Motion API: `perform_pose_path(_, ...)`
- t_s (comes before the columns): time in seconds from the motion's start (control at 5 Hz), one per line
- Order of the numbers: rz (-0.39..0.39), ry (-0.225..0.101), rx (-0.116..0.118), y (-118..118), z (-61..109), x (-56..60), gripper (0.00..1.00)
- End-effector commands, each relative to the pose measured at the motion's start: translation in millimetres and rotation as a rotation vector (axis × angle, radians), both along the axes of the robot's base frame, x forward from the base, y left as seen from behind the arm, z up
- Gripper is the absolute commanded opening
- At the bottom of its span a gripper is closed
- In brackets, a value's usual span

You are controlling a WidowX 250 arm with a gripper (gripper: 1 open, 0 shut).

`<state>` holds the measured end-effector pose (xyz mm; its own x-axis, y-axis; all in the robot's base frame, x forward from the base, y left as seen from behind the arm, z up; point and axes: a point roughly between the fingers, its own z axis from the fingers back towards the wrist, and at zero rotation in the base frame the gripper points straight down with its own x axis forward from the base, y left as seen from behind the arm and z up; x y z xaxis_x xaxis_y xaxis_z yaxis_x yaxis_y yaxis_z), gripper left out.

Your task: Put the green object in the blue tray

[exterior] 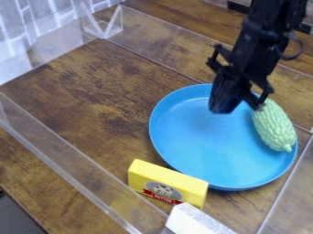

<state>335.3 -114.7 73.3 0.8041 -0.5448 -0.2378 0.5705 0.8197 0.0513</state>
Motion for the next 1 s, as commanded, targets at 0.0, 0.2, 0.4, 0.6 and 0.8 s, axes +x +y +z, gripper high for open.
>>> perform_pose_path(0.0,0.020,-0.095,-0.008,6.0,45.0,6.7,0.00)
perform_pose_path(0.2,0.040,-0.097,0.006,13.6,55.0,6.4,0.00)
perform_pose_path(0.4,0.037,-0.098,0.014,4.2,49.2,5.9,0.00)
perform_pose_path(0.6,0.013,-0.097,0.021,6.1,47.6,5.0,0.00)
perform_pose_path(0.8,-0.010,-0.097,0.029,8.2,48.5,4.3,0.00)
